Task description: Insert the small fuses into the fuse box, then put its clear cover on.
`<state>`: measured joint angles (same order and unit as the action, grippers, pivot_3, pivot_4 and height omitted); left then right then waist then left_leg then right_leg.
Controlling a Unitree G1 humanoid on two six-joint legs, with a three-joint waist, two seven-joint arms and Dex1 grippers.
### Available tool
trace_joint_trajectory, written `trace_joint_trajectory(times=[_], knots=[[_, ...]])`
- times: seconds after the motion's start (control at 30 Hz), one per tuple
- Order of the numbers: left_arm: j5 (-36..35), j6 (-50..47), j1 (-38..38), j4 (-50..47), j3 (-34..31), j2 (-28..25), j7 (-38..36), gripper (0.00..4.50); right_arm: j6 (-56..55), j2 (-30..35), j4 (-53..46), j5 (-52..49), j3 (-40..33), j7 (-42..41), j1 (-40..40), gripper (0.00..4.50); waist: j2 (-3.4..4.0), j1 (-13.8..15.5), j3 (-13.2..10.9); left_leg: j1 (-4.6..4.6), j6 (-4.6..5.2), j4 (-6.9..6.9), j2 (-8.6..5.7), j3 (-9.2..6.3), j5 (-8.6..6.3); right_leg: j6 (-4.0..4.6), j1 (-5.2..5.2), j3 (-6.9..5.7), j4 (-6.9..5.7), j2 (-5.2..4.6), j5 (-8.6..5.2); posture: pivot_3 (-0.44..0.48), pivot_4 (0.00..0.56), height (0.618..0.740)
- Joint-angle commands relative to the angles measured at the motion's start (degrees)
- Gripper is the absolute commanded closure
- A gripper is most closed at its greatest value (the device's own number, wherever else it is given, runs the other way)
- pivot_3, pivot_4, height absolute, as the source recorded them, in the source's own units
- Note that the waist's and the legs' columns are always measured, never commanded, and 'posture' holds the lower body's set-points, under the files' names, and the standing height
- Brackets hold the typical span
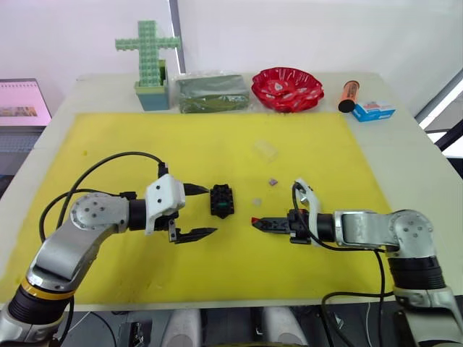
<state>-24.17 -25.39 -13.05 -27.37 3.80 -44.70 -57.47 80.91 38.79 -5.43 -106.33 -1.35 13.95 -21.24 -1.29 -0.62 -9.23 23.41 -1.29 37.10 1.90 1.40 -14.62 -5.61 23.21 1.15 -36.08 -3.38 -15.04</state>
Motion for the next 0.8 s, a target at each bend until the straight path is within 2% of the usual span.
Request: trace_joint_trajectory(times=[0.03,0.07,0.23,0.4,0.5,0.63,0.8], knots=[[0.47,1.38,-1.04,-0.29,0.25,0.06,-0.38,0.0,3.15,5.33,-2.48,0.02,1.49,-8.88,-3.3,0.83,0.0,-0.07,0.0,-0.01,0.0,0.0,0.0,0.01,0.0,0.0,0.0,0.01,0.0,0.0,0.0,0.0,0.15,0.74],[0.5,1.42,-1.1,-0.2,0.26,0.04,-0.43,0.0,3.8,6.39,-2.75,1.76,1.79,-11.65,-4.56,0.5,0.0,-0.07,0.0,-0.01,0.0,0.0,0.0,0.0,0.0,0.01,0.0,0.01,0.0,0.0,0.0,0.0,0.15,0.74],[0.53,1.52,-1.84,0.48,0.11,0.11,-0.82,0.0,3.7,10.73,-4.03,19.43,5.87,-32.78,-13.97,0.5,0.04,-0.1,-0.02,-0.01,0.01,-0.01,0.03,0.0,0.0,0.01,0.05,0.02,0.0,0.06,-0.01,0.0,0.15,0.74],[0.7,1.87,-2.67,1.44,0.33,0.08,-1.79,0.0,-5.35,14.8,1.29,40.64,18.52,-57.37,-22.69,0.5,0.03,0.01,-0.02,0.0,0.02,0.0,0.04,0.01,-0.01,0.03,0.06,-0.01,0.03,0.06,-0.02,0.0,0.15,0.74],[0.55,1.92,-3.05,1.63,0.43,0.07,-2.5,0.0,-10.37,15.25,5.6,50.9,25.84,-69.1,-27.05,0.5,0.03,0.0,-0.03,0.01,0.02,0.01,0.03,0.04,-0.01,0.17,0.07,0.0,0.03,0.04,-0.1,0.0,0.15,0.74],[0.64,1.91,-3.19,1.73,0.69,0.02,-3.07,0.0,-14.23,13.07,10.93,60.04,31.65,-78.33,-30.02,0.5,0.03,-0.05,-0.03,0.02,0.02,0.0,0.03,0.05,-0.01,0.02,0.1,0.01,0.01,0.04,-0.01,0.0,0.15,0.74],[0.71,1.78,-3.43,1.74,0.87,-0.01,-2.98,0.0,-14.02,9.24,14.26,65.06,32.92,-83.64,-30.65,0.5,0.03,-0.06,-0.03,0.01,0.02,0.0,0.03,0.05,-0.01,0.01,0.11,0.01,-0.02,0.03,0.0,0.0,0.15,0.74]])
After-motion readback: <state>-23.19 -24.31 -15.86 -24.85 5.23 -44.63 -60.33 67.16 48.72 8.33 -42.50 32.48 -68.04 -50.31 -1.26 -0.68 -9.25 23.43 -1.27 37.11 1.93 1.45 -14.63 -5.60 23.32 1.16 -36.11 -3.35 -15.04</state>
